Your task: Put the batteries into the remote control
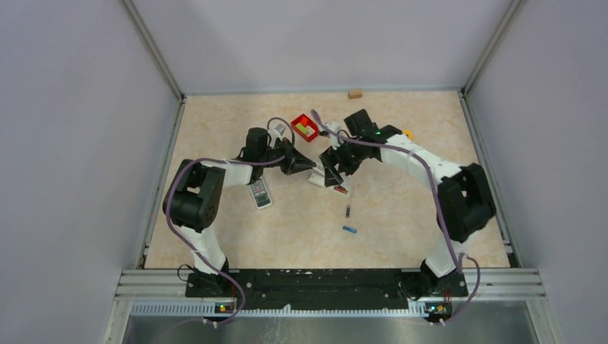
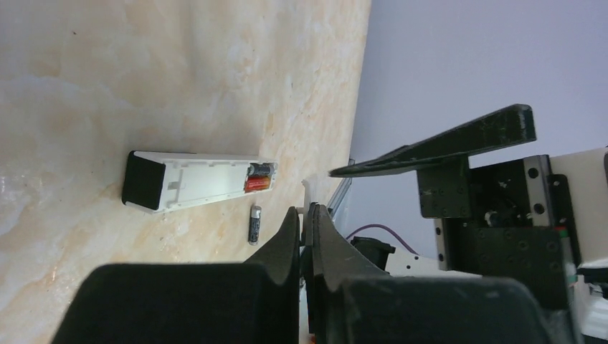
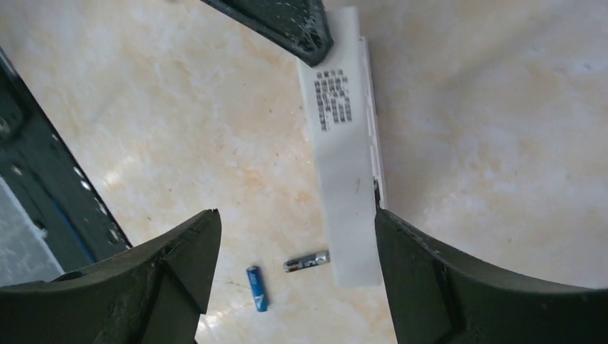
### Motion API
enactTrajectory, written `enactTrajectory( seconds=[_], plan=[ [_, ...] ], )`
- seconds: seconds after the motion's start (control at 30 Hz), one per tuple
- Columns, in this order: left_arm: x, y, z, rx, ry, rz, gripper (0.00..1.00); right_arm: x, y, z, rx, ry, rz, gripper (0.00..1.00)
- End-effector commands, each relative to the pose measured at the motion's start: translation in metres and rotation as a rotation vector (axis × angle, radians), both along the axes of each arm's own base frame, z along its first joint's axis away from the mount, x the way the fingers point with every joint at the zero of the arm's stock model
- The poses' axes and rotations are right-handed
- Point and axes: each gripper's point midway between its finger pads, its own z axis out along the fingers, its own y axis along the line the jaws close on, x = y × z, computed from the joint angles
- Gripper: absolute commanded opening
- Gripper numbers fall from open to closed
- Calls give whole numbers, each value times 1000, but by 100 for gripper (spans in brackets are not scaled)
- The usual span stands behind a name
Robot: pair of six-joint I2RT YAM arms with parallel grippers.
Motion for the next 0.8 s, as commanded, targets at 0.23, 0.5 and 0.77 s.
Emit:
enactTrajectory(
  seconds=[0.23,0.5,0.77],
  plan=[
    [14,3,83,-109,-219,47,0,13,-26,97,594,116,-845,81],
    [9,5,120,-194,-251,63,0,12,-41,103,868,167,-1056,81],
    [5,8,133,-214,-263,53,0,13,-39,128,992,141,-1023,77]
  ],
)
